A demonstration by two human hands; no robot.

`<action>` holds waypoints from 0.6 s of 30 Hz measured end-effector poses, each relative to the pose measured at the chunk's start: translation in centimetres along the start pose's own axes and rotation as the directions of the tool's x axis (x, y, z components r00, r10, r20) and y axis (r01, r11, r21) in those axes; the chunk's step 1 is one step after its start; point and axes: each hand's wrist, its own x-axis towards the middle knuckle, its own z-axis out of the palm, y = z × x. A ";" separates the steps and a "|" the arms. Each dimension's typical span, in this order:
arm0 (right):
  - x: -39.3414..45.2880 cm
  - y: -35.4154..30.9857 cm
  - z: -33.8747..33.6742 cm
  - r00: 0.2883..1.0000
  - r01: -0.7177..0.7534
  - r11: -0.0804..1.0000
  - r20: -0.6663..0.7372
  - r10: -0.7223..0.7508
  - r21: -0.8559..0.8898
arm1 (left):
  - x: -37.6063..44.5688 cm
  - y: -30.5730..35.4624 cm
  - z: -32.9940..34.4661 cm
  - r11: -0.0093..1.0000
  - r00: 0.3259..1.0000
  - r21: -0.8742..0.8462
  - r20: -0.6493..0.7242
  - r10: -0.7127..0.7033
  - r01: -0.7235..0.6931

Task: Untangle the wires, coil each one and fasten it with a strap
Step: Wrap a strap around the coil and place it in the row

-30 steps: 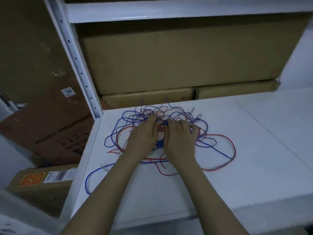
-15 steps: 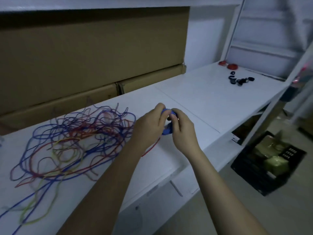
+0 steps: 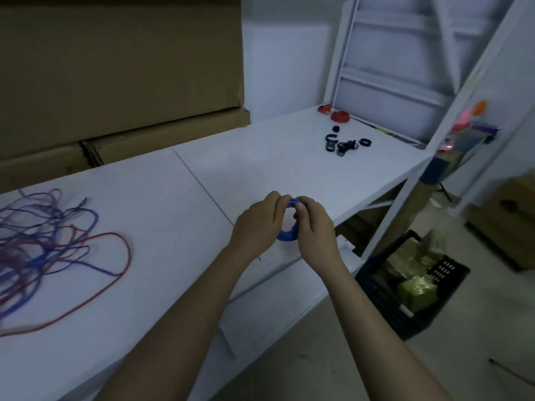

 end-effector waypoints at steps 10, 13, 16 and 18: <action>12.0 7.4 -6.6 0.995 -0.092 0.992 -0.034 0.095 0.088 | 13.4 4.4 8.9 0.993 0.993 0.039 -0.049 0.112 -0.110; 17.2 9.8 -7.6 0.996 -0.074 0.995 -0.040 0.077 0.066 | 18.7 4.8 11.0 0.996 0.993 -0.003 -0.068 0.093 -0.094; 22.2 12.0 -8.6 0.998 -0.068 0.996 -0.014 0.068 0.051 | 23.9 5.3 12.7 0.997 0.997 -0.036 -0.048 0.066 -0.068; 25.1 13.3 -9.3 0.998 -0.060 0.996 -0.009 0.061 0.064 | 26.7 5.7 13.7 0.994 0.999 -0.105 -0.054 0.008 -0.013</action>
